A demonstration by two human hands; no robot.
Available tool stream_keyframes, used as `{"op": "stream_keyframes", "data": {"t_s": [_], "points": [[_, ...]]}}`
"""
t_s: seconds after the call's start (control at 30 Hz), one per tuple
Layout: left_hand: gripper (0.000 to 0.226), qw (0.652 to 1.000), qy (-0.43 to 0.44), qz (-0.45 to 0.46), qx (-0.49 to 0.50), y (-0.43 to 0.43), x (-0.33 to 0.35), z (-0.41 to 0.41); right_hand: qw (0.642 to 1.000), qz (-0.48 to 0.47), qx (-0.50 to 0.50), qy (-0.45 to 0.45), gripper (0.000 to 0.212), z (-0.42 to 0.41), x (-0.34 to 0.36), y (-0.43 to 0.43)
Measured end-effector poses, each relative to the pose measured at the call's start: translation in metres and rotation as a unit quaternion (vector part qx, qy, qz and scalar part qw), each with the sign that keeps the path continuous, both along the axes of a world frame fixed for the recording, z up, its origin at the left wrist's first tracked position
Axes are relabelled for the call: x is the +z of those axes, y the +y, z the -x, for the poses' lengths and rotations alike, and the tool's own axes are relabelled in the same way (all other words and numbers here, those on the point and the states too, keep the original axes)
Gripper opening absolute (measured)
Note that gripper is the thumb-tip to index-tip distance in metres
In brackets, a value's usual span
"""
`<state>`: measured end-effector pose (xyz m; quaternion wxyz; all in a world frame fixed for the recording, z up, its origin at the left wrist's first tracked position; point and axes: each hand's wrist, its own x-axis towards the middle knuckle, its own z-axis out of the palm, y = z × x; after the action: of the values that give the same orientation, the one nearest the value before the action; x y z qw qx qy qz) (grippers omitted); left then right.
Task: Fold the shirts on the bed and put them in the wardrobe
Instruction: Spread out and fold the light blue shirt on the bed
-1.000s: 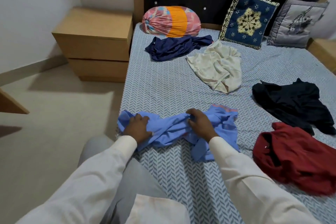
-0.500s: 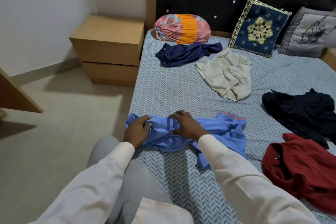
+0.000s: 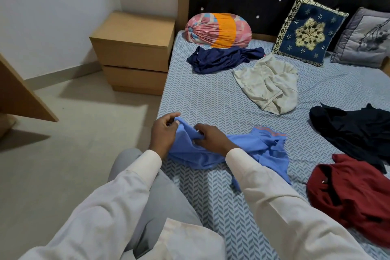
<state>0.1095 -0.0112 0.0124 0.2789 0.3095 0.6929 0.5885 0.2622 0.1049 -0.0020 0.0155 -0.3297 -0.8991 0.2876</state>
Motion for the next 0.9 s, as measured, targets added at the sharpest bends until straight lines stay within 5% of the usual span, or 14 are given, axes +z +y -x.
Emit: {"op": "stream_keyframes", "data": {"t_s": [0.2, 0.3, 0.43, 0.57, 0.67, 0.77, 0.9], "points": [[0.031, 0.997, -0.064, 0.002, 0.039, -0.003, 0.016, 0.018, 0.992, -0.062, -0.063, -0.087, 0.016, -0.034, 0.001, 0.03], [0.02, 0.986, -0.164, 0.022, -0.014, -0.006, 0.019, 0.017, 0.996, -0.064, -0.055, -0.038, 0.011, -0.039, 0.015, 0.038], [0.018, 0.988, -0.1, 0.088, -0.083, -0.006, 0.003, 0.013, 0.996, -0.078, -0.01, 0.038, 0.007, -0.03, 0.028, 0.033], [0.045, 0.946, -0.182, 0.213, -0.165, -0.008, -0.01, 0.009, 0.994, -0.093, -0.006, 0.052, 0.007, -0.024, 0.026, 0.025], [0.03, 0.921, -0.205, 0.256, -0.211, -0.011, -0.015, 0.01, 0.993, -0.106, -0.016, 0.051, 0.009, -0.025, 0.025, 0.024], [0.013, 0.948, -0.232, 0.172, -0.132, -0.008, -0.008, 0.015, 0.994, -0.1, -0.038, 0.026, 0.011, -0.032, 0.027, 0.032], [0.019, 0.99, -0.142, 0.009, 0.012, 0.003, 0.017, 0.04, 0.984, -0.082, -0.035, -0.154, 0.024, -0.068, 0.037, 0.064]]}}
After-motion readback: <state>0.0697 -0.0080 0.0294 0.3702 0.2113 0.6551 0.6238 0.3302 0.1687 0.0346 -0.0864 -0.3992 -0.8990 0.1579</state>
